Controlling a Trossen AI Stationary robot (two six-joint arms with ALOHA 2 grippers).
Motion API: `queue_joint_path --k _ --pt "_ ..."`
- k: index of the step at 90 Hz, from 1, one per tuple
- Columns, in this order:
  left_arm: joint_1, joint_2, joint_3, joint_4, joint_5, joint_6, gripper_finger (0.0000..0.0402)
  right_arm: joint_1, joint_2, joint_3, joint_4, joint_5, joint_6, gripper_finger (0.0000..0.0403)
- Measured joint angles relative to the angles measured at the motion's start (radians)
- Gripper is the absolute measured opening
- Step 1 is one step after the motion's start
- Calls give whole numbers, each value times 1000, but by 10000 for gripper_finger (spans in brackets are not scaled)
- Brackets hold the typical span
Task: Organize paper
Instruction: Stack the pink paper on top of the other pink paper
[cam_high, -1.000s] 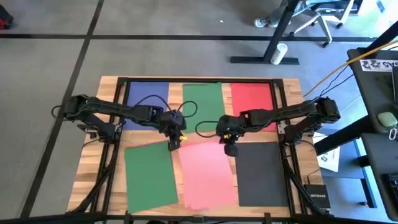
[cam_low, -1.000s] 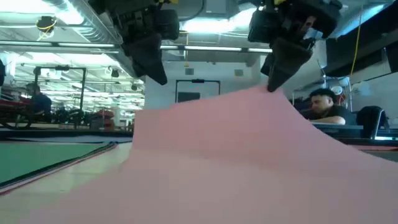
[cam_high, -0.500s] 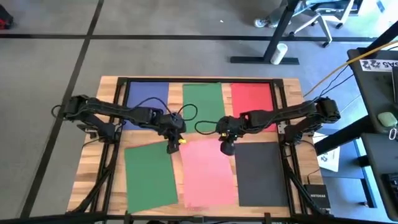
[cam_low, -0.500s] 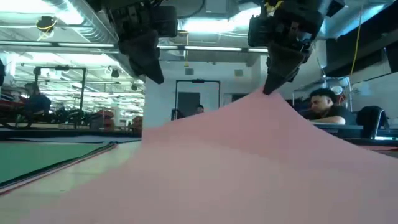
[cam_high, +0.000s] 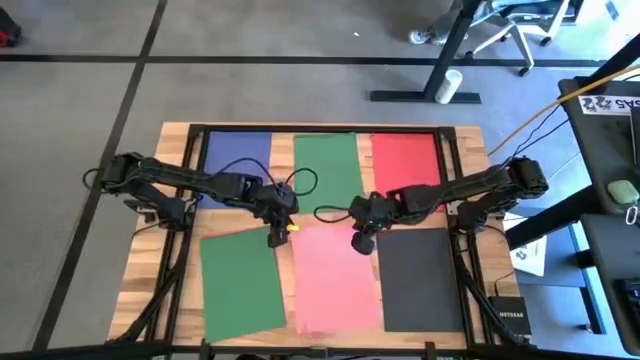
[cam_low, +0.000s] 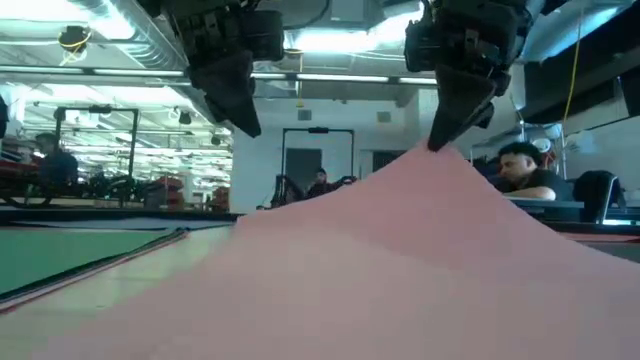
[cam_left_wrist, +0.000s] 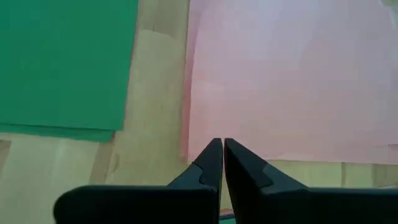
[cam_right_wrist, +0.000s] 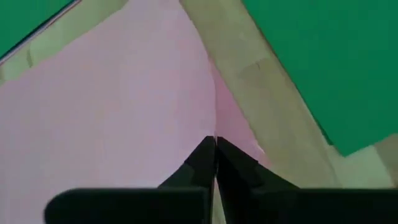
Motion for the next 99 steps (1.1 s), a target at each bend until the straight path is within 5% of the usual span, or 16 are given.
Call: queue_joint_path --k 99 --pt "-26 0 0 -48 -51 -13 0 28 0 0 -47 119 305 0"
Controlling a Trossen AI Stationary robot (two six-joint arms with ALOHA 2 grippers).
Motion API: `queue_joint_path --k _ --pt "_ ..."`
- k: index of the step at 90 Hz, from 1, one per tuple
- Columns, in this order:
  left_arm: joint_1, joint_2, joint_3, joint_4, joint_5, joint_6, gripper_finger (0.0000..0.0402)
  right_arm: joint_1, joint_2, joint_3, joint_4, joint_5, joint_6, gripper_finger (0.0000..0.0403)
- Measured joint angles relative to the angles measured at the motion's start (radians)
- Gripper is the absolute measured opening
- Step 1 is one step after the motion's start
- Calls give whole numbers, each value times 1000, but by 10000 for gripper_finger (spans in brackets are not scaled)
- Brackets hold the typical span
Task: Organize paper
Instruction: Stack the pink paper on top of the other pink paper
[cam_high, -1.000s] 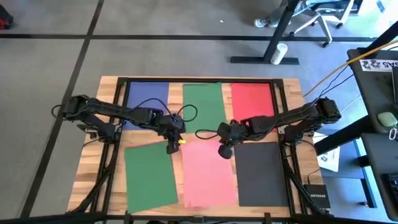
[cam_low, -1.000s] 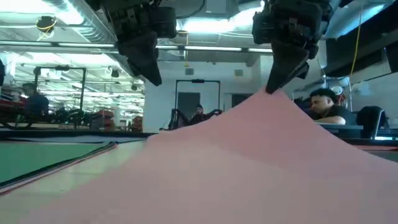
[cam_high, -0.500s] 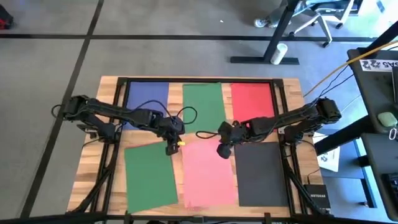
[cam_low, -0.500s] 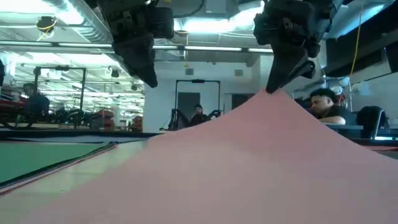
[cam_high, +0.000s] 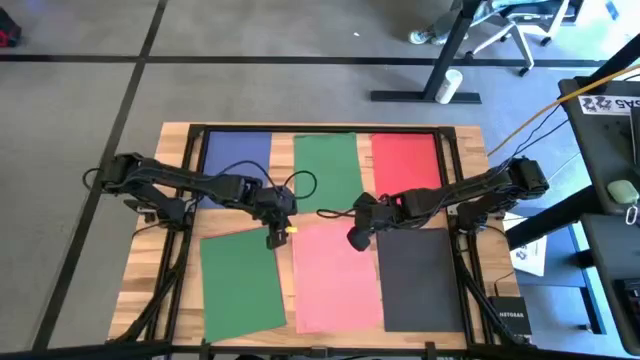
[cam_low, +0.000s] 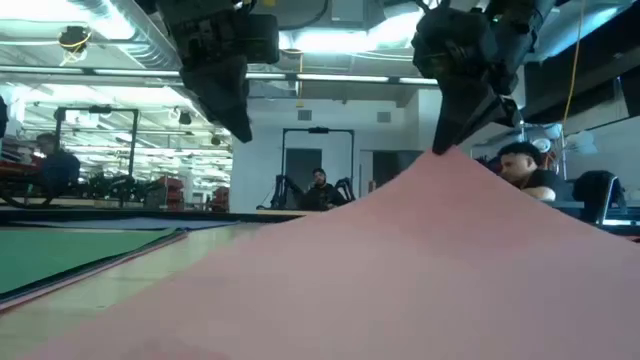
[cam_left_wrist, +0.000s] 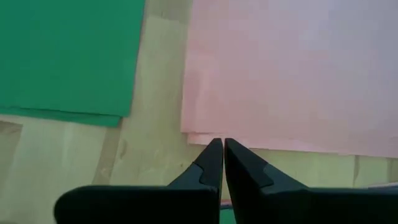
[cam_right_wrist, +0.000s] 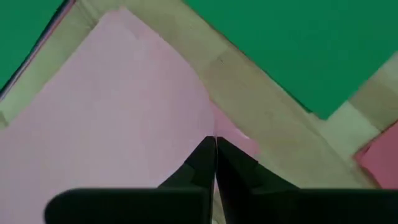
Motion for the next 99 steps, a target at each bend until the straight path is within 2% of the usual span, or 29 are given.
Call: queue_joint_path --k 36,73,99 --pt "-35 1 0 -27 -12 19 0 32 0 0 29 6 24 11" --pt "-55 4 0 -79 -13 25 0 32 0 0 29 -29 -21 125" --pt "-101 52 0 -79 -12 49 0 32 0 0 28 -62 -32 145"
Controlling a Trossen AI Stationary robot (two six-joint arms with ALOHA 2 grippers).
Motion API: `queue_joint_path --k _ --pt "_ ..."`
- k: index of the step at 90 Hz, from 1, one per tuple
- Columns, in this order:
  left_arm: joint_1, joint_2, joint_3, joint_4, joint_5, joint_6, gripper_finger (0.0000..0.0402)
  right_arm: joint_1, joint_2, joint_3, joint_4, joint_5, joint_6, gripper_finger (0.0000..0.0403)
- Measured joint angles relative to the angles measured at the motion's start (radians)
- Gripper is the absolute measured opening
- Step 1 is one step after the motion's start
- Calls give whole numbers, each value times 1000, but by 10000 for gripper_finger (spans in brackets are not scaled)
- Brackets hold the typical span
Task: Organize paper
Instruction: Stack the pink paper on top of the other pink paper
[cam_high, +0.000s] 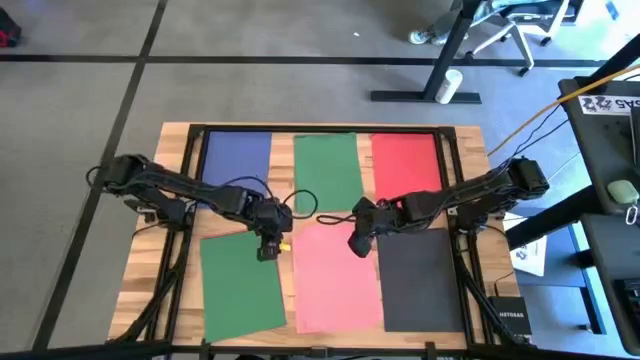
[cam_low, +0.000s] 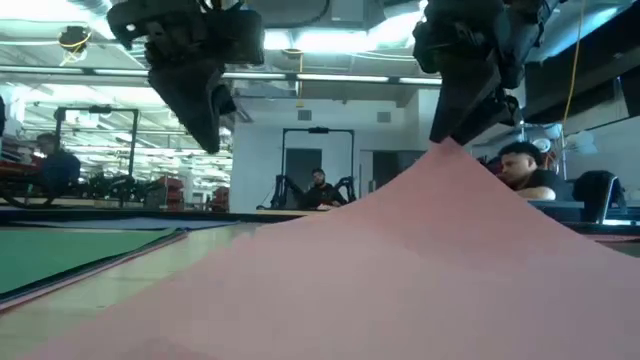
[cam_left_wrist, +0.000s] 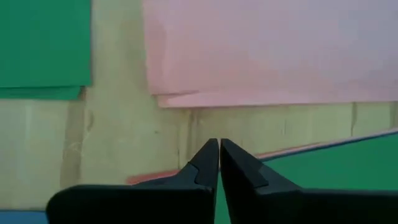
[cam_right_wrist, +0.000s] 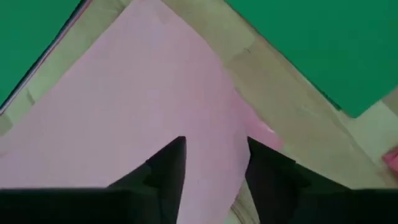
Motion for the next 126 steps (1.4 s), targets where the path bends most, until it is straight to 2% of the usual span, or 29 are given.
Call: queue_joint_path --k 27,57,94,114,126 --pt "-3 49 0 -2 0 9 0 0 0 0 21 -54 0 150" --pt "-3 50 0 -2 0 13 0 -1 0 0 27 -55 -6 210" --pt "-3 50 0 -2 0 15 0 -1 0 0 31 -72 -52 220" --pt "-3 50 0 -2 0 13 0 -1 0 0 48 -83 -58 281" --pt "-3 50 0 -8 0 13 0 -1 0 0 46 -123 -86 318"
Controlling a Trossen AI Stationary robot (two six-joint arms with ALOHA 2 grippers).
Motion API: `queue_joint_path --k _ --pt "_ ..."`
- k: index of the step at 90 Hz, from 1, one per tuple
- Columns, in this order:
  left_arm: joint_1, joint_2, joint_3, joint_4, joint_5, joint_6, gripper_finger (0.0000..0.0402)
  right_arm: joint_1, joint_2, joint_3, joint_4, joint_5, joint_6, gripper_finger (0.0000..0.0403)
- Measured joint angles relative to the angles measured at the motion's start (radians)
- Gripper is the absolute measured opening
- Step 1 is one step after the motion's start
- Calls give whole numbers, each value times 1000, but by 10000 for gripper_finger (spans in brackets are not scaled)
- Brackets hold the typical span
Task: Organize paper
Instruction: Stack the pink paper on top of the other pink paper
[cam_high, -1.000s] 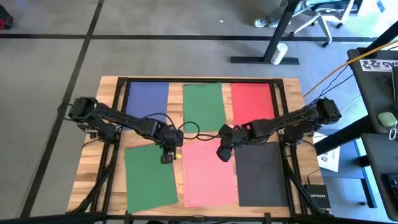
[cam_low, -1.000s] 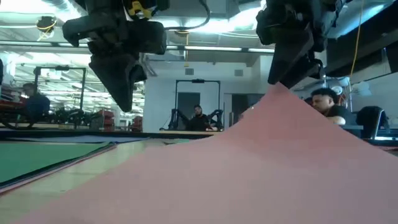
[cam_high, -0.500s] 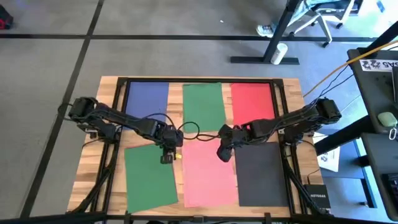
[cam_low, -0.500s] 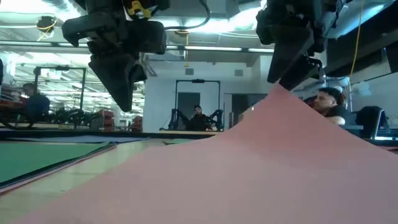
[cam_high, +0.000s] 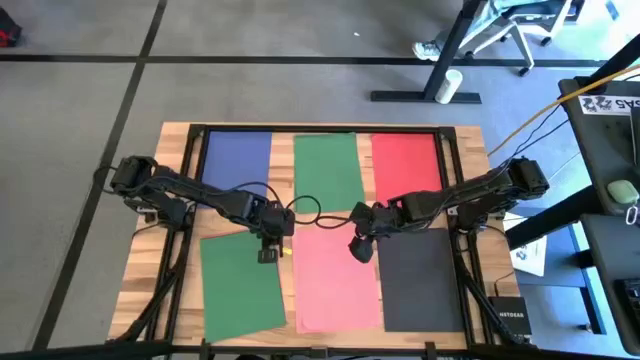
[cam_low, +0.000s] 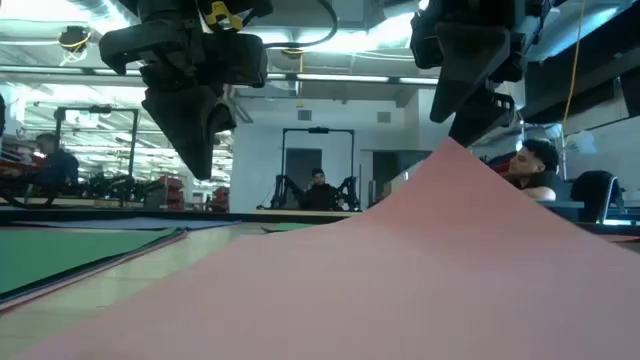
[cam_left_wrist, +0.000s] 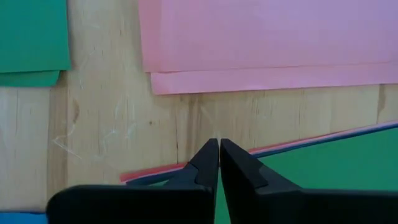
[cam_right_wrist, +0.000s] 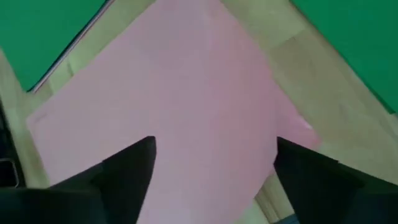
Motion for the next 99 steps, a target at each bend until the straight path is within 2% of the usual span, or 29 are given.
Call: queue_joint_path --k 18,33,49,68,89,93,99 --pt "0 0 0 -22 0 2 0 0 0 33 -66 -9 -60 326" --pt "0 0 0 -24 0 2 0 -1 0 113 -193 43 -128 298" --pt "0 0 0 -24 0 2 0 0 0 146 -242 42 -170 259" --pt "-10 0 0 -24 0 8 0 0 0 146 -301 50 -182 179" --pt "-53 0 1 0 0 54 0 1 0 100 -331 23 -244 22" --pt "-59 0 1 6 0 58 0 1 0 77 -322 12 -252 10" --pt "-69 7 1 29 0 58 0 1 0 37 -287 -20 -253 14"
